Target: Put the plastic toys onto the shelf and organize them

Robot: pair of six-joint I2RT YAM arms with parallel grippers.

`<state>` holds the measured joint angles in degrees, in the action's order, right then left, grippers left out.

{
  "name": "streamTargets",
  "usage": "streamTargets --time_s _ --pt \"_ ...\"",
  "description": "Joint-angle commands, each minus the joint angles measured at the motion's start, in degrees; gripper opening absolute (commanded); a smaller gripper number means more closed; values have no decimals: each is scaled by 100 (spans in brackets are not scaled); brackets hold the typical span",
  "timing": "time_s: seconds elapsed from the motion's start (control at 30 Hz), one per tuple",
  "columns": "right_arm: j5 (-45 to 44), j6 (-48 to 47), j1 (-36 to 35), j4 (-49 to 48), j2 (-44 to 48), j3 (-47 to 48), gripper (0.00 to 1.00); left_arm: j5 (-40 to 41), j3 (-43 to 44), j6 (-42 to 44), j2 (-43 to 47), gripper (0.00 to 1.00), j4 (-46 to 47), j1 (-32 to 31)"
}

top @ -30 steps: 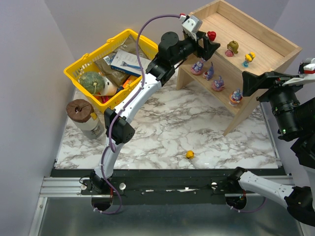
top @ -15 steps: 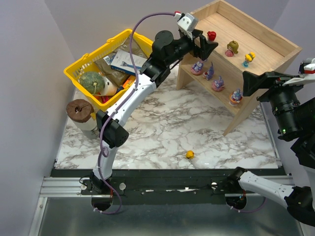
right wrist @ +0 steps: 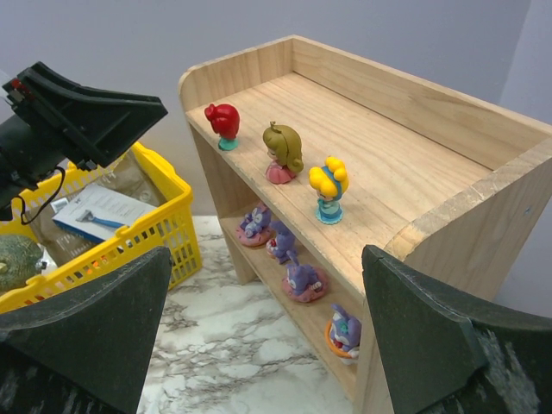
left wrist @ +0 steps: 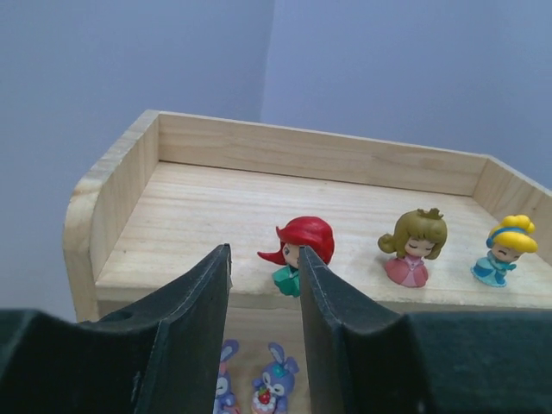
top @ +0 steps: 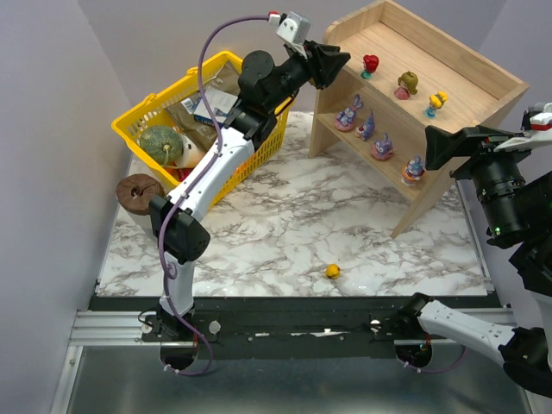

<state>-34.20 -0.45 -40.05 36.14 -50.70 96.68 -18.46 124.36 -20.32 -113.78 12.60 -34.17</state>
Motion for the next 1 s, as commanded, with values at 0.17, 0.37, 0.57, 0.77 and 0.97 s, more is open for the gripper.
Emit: streamTargets --time_s 0.17,0.37,0.57,0.77,0.97 --pt "1 -140 -3 -19 -10 -9 98 -70 791 -271 -645 40 -100 -54" --pt "-61 -201 -3 -28 -10 -9 98 -149 1126 -315 -988 40 -117 -89" --pt "-79 -272 6 -37 -28 -18 98 -88 1091 -192 -1050 39 -161 -151" --pt "-105 -289 -3 -37 -37 -44 98 -123 1030 -122 -1033 38 -223 -239" --pt "-122 -272 -11 -54 7 -97 98 -70 862 -122 -988 38 -214 -362"
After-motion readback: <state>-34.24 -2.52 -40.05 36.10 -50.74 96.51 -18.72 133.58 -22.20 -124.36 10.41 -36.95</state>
